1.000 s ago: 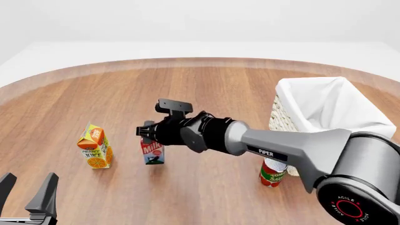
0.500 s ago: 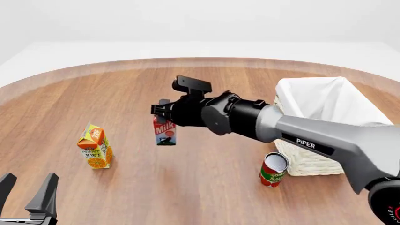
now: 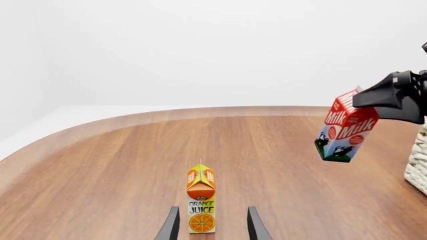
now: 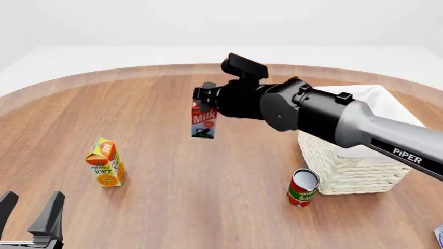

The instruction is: Pick the milk and place it in the basket.

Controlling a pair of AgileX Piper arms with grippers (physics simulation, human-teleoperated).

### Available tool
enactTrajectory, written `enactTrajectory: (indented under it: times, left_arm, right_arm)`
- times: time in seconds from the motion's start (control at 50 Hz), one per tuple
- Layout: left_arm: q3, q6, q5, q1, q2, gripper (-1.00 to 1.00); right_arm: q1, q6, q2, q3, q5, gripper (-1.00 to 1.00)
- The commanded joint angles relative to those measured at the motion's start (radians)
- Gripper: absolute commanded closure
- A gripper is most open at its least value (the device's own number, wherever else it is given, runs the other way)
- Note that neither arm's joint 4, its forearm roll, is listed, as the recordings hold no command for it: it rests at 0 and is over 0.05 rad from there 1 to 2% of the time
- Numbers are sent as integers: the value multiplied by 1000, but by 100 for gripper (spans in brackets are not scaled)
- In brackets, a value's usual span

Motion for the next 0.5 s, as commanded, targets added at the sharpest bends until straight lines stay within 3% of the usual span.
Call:
enactTrajectory:
  times: [0.02,0.5]
  left_arm:
    - [0,0,0,0,0,-100]
    - [0,0,0,0,0,-100]
  right_arm:
    - [-35,1,-93,4,6,100]
    - [-128,-9,-260,29,57,100]
